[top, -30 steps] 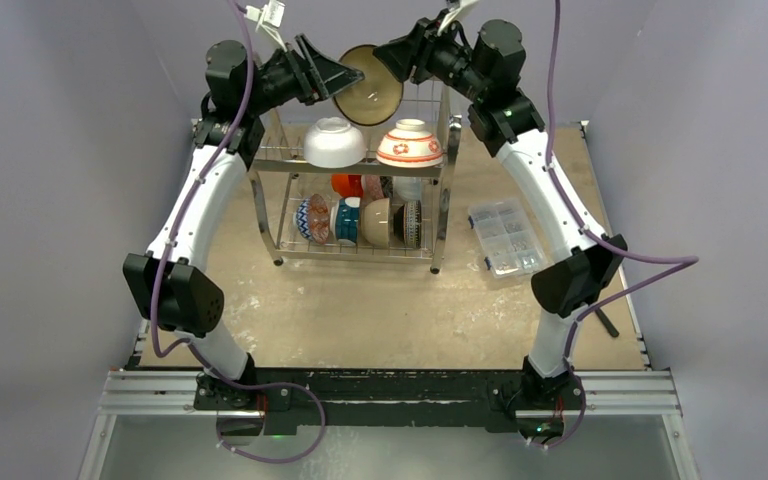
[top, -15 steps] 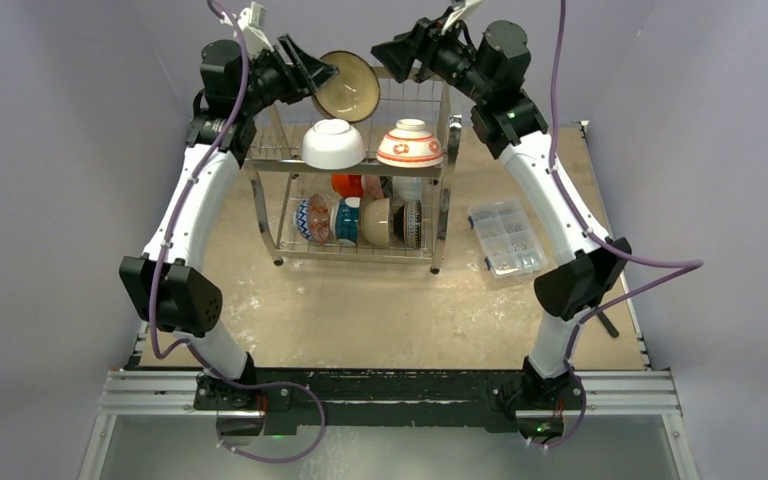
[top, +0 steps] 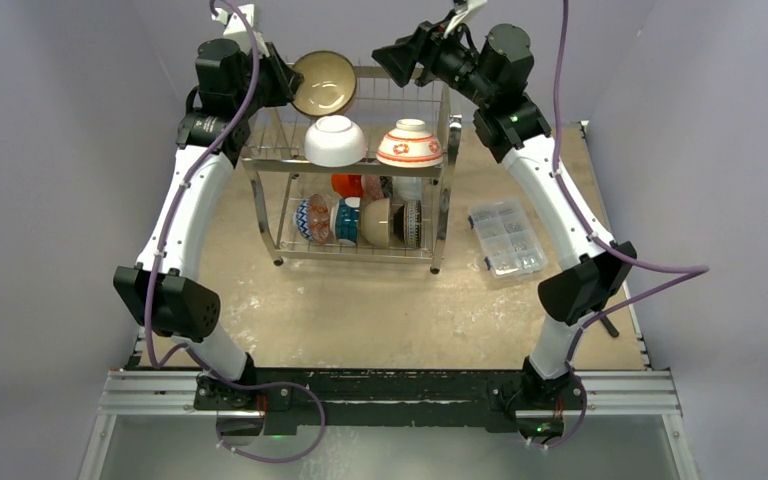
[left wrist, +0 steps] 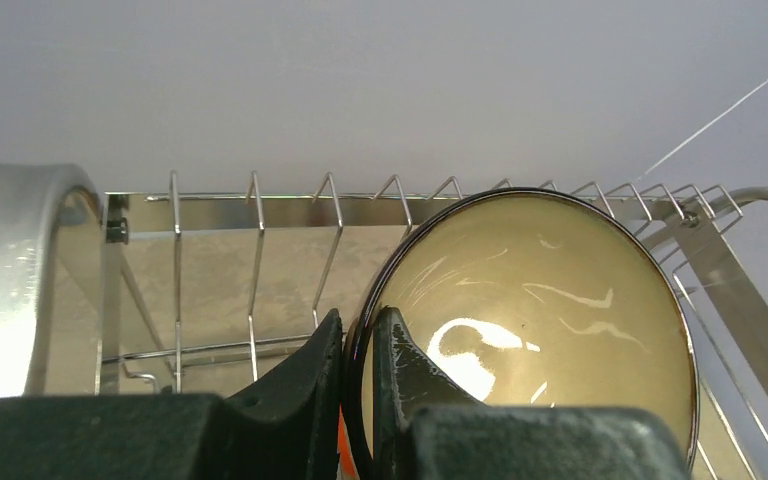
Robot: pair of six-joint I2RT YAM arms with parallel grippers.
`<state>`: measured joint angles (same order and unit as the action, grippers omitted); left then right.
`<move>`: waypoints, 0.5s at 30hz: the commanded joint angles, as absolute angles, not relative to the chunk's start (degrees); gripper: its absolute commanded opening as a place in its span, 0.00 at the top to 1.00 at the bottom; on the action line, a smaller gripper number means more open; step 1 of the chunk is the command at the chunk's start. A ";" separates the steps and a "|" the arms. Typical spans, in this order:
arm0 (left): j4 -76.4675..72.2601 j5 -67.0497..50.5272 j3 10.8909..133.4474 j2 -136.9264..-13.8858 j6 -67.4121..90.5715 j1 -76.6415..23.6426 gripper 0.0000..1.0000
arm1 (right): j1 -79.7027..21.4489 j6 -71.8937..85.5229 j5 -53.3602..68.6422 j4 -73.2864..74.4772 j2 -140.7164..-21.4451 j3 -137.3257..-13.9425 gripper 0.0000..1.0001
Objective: Load the bowls into the dish rack
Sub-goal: Turn the bowl upside down on the dish rack.
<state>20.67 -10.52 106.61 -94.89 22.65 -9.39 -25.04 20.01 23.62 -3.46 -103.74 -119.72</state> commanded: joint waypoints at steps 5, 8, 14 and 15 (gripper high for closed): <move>13.63 -1.01 108.83 -87.23 17.04 -9.12 1.00 | -24.74 20.64 27.28 -4.35 -103.27 -121.99 0.27; 13.56 3.34 109.59 -86.57 12.99 -9.15 1.00 | -24.73 20.49 27.99 -4.38 -103.27 -121.99 0.24; 12.11 9.24 109.11 -85.33 4.80 -9.45 1.00 | -24.78 21.01 29.31 -5.25 -104.00 -122.32 0.22; 11.51 10.04 108.77 -85.20 3.46 -9.75 1.00 | -24.79 21.13 29.78 -5.33 -104.34 -122.53 0.23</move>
